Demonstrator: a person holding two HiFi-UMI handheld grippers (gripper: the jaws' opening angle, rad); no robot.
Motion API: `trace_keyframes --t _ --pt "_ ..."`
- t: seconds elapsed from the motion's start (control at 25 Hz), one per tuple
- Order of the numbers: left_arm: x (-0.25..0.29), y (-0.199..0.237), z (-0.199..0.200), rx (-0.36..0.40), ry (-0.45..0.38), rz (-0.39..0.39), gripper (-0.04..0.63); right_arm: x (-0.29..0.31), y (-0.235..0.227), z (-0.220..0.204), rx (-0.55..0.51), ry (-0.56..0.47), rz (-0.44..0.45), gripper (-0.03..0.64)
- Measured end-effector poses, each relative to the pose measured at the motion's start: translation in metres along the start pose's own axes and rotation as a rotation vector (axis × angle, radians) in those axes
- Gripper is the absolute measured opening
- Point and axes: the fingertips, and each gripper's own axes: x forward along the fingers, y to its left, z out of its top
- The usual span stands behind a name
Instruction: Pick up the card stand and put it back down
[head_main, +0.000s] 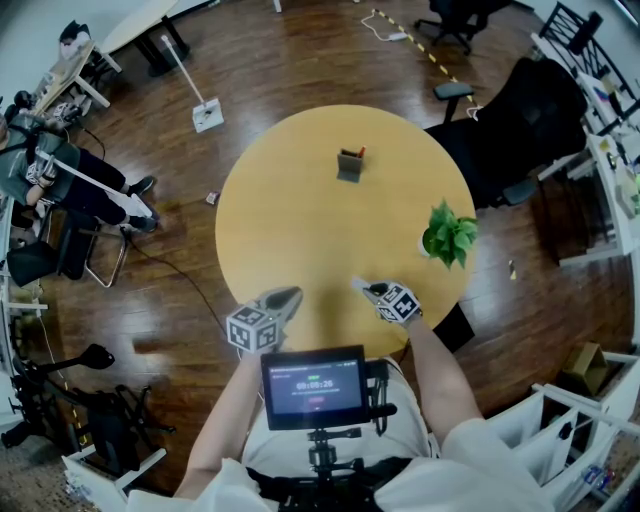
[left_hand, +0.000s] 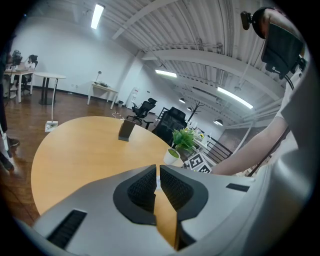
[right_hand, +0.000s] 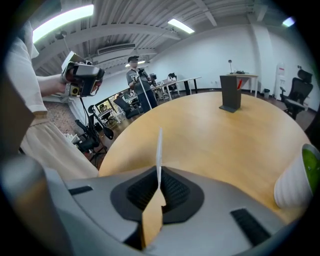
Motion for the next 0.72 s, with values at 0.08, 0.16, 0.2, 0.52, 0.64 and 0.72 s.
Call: trace_keyframes --t 0.08,0.16,0.2,0.52,0.64,0.72 --pt "-0.002 -0.001 0.000 -0.003 -0.002 0.000 0.021 0.000 0.000 -0.001 -0.020 0.013 -0.016 0.028" --pt "-0.003 -0.001 0.000 -0.003 -0.005 0.002 0.021 0.002 0.000 0.000 -0.036 0.017 -0.020 0.028" --pt "-0.003 -0.001 0.001 -0.002 -0.006 0.002 0.021 0.003 0.001 0.000 -0.042 0.022 -0.017 0.028" --pt "-0.004 -0.003 -0.001 -0.013 -0.010 0.005 0.021 0.015 0.011 -0.008 -0.065 0.068 0.025 0.029" --pt "-0.004 -0.004 0.001 -0.013 -0.015 0.006 0.021 0.019 0.011 -0.009 -0.072 0.065 0.033 0.029" --pt "-0.004 -0.005 0.003 -0.012 -0.012 0.005 0.021 0.020 0.011 -0.009 -0.076 0.069 0.035 0.029"
